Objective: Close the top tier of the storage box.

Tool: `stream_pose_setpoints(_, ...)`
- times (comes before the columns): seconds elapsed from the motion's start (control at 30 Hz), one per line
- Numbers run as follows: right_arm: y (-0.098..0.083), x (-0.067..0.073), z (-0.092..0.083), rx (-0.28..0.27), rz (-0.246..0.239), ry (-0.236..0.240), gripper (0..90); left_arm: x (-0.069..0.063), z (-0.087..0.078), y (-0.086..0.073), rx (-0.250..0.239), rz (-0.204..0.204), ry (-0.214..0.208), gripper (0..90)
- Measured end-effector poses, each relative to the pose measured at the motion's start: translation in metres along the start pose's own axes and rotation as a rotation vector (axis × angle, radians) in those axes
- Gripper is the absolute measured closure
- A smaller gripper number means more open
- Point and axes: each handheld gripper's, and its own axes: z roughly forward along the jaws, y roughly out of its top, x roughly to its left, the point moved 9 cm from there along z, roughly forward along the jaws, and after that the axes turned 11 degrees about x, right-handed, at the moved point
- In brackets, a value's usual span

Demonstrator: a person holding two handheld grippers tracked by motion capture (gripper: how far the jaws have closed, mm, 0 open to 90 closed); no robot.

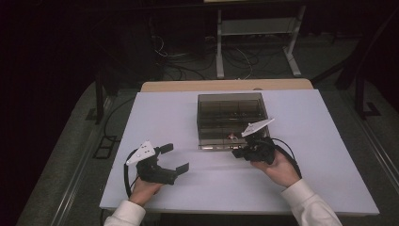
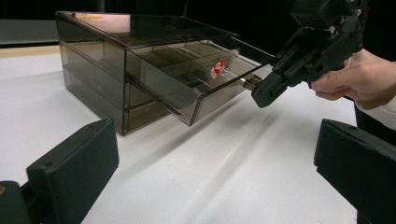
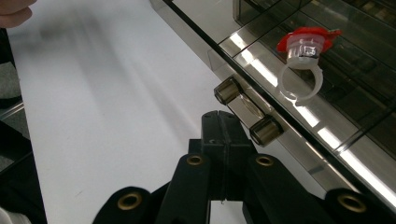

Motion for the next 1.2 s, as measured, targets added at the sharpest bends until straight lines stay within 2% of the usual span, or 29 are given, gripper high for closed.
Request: stream_pose_setpoints(1.2, 0.012, -0.02, -0.001, -0.012, 0.036, 0.0, 89.2, 0.0, 0.0, 0.0, -0.001, -0.002, -0.001, 0.0)
